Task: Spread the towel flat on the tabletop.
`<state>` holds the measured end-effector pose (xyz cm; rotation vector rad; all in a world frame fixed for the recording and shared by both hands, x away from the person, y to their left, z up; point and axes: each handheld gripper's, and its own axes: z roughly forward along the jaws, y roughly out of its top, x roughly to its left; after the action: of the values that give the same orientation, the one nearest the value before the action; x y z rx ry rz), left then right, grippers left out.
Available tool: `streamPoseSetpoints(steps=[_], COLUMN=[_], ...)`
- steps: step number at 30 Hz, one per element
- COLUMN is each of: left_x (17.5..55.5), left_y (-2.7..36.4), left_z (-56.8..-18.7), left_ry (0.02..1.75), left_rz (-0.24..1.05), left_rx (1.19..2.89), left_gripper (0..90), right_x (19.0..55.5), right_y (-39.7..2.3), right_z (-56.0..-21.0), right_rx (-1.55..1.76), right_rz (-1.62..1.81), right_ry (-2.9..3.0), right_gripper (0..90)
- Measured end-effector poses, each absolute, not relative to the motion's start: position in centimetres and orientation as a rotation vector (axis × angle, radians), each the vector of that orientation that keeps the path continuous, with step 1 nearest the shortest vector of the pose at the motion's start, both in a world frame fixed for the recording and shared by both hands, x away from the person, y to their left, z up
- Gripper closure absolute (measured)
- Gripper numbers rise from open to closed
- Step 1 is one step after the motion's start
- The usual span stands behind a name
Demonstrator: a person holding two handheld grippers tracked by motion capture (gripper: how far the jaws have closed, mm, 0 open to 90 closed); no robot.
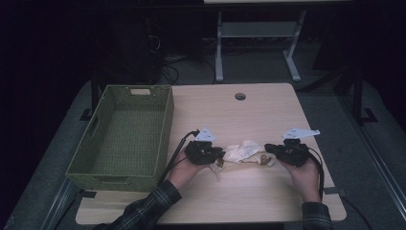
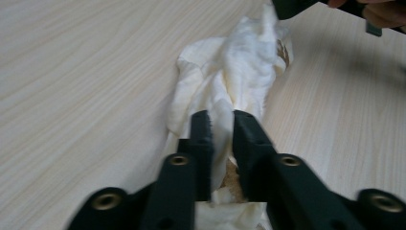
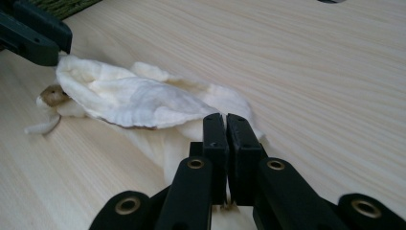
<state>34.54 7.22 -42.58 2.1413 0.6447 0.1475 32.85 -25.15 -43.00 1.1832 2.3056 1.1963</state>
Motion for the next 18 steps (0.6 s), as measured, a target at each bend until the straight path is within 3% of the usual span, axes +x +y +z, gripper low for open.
streamPoseSetpoints(steps=[4,18], left_x=[34.1,30.9], left_y=[7.7,8.3], left_z=[-42.1,-44.2], left_ry=[0.644,0.567], left_rz=[0.147,0.145], left_rx=[2.136,2.236], left_gripper=[63.0,60.4], right_x=[31.5,31.2], right_y=[-27.0,-30.5], right_z=[-42.7,-43.3], right_rx=[1.214,1.311], right_rz=[1.156,1.09], right_ry=[2.258,2.176], right_gripper=[87.2,87.2])
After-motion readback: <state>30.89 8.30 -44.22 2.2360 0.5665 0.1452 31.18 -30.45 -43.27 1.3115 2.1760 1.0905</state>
